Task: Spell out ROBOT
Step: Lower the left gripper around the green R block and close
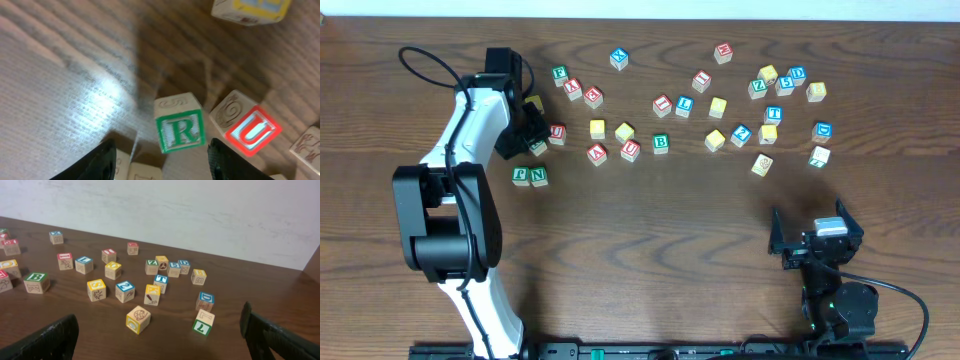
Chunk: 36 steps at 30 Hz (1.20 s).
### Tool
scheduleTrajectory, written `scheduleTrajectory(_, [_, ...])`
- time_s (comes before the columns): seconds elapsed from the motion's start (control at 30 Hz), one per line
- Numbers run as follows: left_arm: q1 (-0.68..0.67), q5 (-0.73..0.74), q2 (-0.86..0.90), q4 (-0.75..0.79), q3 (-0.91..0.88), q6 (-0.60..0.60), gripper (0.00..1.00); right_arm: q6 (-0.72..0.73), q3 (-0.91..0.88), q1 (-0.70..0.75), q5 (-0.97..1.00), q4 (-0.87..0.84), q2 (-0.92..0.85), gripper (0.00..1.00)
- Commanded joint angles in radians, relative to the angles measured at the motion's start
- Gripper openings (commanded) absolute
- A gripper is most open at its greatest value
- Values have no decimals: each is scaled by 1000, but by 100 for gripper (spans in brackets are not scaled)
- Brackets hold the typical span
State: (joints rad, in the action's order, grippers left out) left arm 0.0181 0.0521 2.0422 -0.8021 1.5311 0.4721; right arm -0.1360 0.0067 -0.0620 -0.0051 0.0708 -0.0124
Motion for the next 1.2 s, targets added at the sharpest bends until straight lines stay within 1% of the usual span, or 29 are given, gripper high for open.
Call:
scheduleTrajectory(0.0, [-18,15,9,16,-2,1,58,8,-1,6,-5,5,3,99])
scheduleTrajectory(0.43, [-42,2,12,23,-5,3,57,8,-1,6,-5,5,3,99])
scheduleTrajectory(0.5, [-42,-50,12,3,-5,44,57,8,-1,6,-5,5,3,99])
scheduleTrajectory(0.6, [-42,-55,12,0,-12,47,57,8,-1,6,-5,5,3,99])
scheduleTrajectory(0.67, [-42,-65,12,2,-23,71,57,8,-1,6,-5,5,3,99])
scheduleTrajectory(1.17, [-42,-64,42,46,-28,72,57,8,-1,6,-5,5,3,99])
